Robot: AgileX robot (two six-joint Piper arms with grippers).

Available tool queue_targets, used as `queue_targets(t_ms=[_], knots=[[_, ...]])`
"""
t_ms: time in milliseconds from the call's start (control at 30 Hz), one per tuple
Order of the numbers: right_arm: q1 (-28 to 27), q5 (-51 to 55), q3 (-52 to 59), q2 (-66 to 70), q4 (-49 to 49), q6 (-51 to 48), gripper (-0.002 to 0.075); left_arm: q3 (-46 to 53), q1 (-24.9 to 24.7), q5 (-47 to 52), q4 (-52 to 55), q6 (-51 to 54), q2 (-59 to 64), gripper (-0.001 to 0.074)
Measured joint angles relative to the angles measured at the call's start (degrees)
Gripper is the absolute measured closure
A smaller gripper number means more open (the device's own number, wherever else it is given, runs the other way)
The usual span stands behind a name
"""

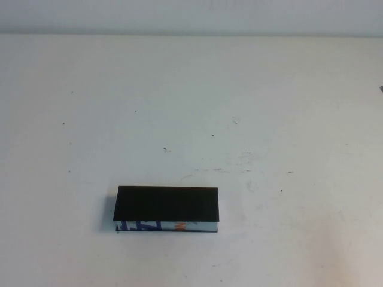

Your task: Return glasses to glasses case

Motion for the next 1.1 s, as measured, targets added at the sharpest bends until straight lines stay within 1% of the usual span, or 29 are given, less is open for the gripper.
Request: queue_targets(t_ms=[133,200,233,300,367,467,567,667,1100], knots=[[0.00,0.05,0.00,0.00,0.26,0.00,0.0738,0.00,0.00,-0.08,-0.62,0.00,0.00,0.0736],[0.00,0.59,0.00,0.00,2.79,-0.87,0.0738,0.00,0.00,-0.08,-0.85,0.00,0.00,0.0736],[0.00,1.02,0.00,0.00,5.14,-2.78,0.0738,0.00,0.00,-0.08,-0.85,0.00,0.00,0.0736],[0.00,3.14,0.00,0.00,12.28,-12.25,0.0738,0.00,0.00,-0.08,-0.96,0.00,0.00,0.0736],[-0.28,6.34,0.00,0.00,16.32,-19.74,0.0738,0.00,0.00,-0.08,-0.96,0.00,0.00,0.0736],[-1.03,11.03,0.00,0.00,18.37,-23.47,0.0738,0.00,0.00,-0.21,-0.96,0.00,0.00,0.0736],[-1.15,14.30,0.08,0.00,18.73,-24.55,0.0738,0.00,0.00,-0.21,-0.96,0.00,0.00,0.0736],[-1.15,15.10,0.08,0.00,18.73,-24.89,0.0738,0.00,0.00,-0.21,-0.96,0.00,0.00,0.0736],[-1.15,15.11,0.08,0.00,18.73,-25.11,0.0738,0.00,0.00,-0.32,-0.96,0.00,0.00,0.0736]])
